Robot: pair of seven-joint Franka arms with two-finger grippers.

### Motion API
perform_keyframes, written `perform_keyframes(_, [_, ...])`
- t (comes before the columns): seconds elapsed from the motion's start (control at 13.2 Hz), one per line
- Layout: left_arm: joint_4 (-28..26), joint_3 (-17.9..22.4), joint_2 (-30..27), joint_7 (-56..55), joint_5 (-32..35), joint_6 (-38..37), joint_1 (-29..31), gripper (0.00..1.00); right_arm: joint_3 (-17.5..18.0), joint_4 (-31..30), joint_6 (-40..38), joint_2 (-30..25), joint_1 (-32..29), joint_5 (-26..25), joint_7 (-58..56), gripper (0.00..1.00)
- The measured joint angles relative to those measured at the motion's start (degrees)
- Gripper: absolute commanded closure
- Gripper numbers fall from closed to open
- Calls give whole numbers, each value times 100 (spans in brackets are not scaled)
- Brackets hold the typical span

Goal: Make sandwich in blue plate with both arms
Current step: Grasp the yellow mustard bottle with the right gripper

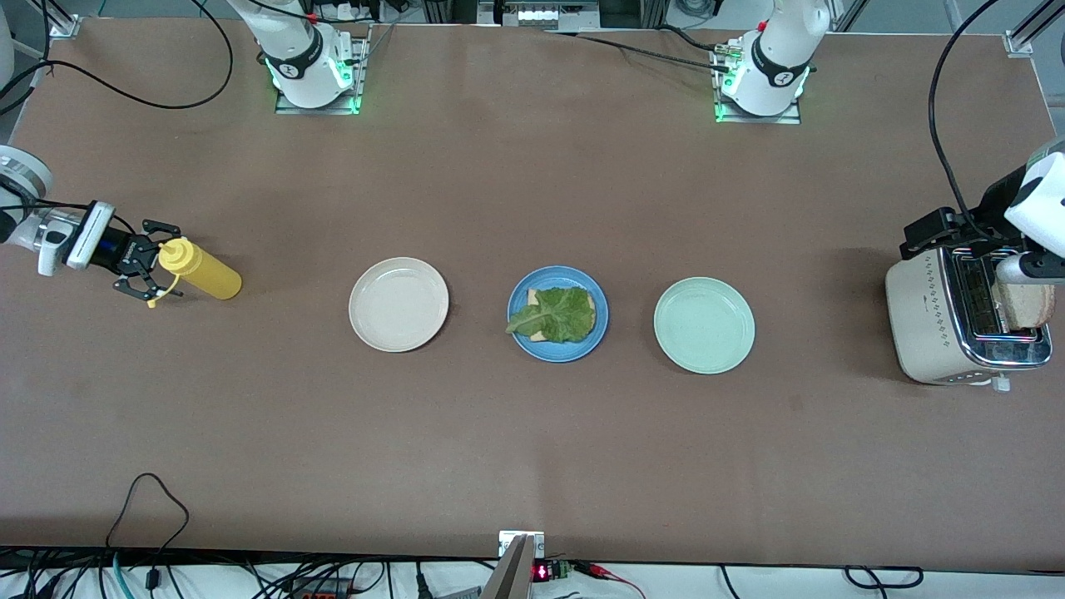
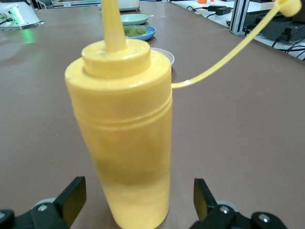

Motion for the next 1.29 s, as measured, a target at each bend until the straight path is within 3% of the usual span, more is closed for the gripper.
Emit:
perform_keyframes(0.83, [2, -1, -4, 0, 0, 13, -15, 0, 365, -1, 319, 196, 152, 192, 0, 0])
perform_keyframes(0.91, [7, -1, -14, 0, 0, 14, -15, 0, 400, -1, 367, 207, 162, 193, 0, 8])
perform_keyframes(0.98, [18, -1, -27, 0, 0, 13, -16, 0, 430, -1, 430, 213, 183, 201, 0, 24])
perform_keyframes(1.13, [33, -13, -62, 0, 0, 13, -21, 0, 463, 0, 528, 214, 295, 222, 0, 79])
perform_keyframes(1.21, [33, -23, -77, 0, 0, 13, -25, 0, 466, 2, 570, 214, 373, 223, 0, 97])
perform_keyframes(1.29, [33, -31, -83, 0, 0, 12, -30, 0, 469, 3, 639, 214, 457, 228, 1, 100])
